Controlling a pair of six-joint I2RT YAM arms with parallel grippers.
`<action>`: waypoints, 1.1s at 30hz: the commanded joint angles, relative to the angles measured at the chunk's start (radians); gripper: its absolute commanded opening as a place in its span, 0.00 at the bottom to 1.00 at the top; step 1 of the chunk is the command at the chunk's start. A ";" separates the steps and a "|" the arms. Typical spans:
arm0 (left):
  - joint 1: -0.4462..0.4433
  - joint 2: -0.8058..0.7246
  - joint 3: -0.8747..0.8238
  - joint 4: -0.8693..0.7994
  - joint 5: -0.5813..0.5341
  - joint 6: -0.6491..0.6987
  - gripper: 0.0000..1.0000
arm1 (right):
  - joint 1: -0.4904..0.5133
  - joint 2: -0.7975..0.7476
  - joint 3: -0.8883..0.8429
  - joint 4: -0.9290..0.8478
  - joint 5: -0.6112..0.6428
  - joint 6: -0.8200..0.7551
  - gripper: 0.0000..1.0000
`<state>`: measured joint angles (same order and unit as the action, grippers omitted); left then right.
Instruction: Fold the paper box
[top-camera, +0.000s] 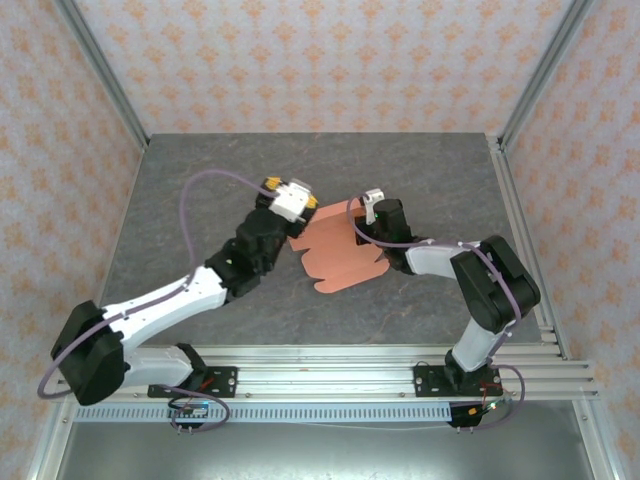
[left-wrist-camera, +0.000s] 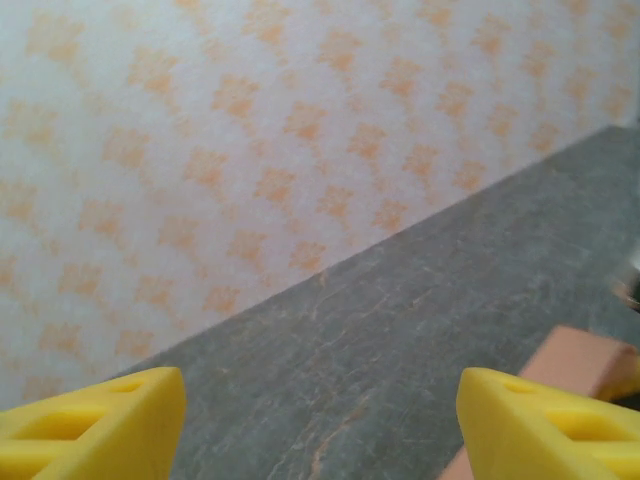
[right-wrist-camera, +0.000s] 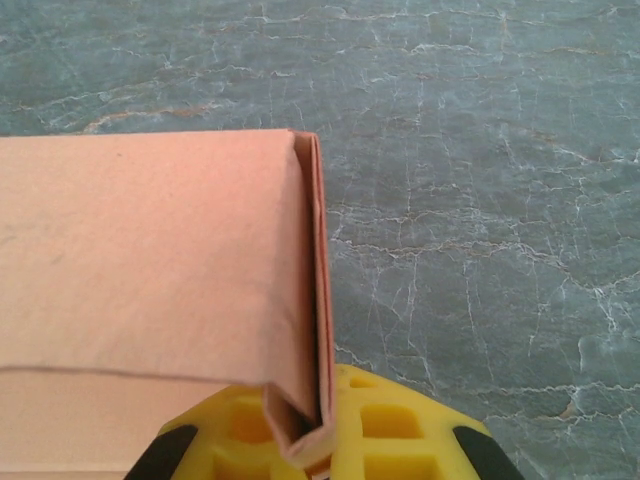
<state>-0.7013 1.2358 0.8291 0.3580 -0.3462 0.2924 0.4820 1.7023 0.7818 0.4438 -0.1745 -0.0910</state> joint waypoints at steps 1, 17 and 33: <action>0.087 0.008 0.031 -0.248 0.086 -0.288 0.75 | 0.004 -0.025 0.031 -0.023 0.036 0.000 0.04; 0.179 0.232 0.180 -0.546 0.171 -0.345 0.88 | 0.004 -0.009 0.054 -0.060 0.039 0.026 0.04; 0.180 0.342 0.190 -0.449 0.161 -0.376 0.88 | 0.016 -0.003 0.060 -0.072 0.034 0.026 0.04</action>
<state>-0.5289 1.5703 0.9878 -0.1474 -0.1642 -0.0463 0.4839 1.7023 0.8139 0.3805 -0.1486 -0.0719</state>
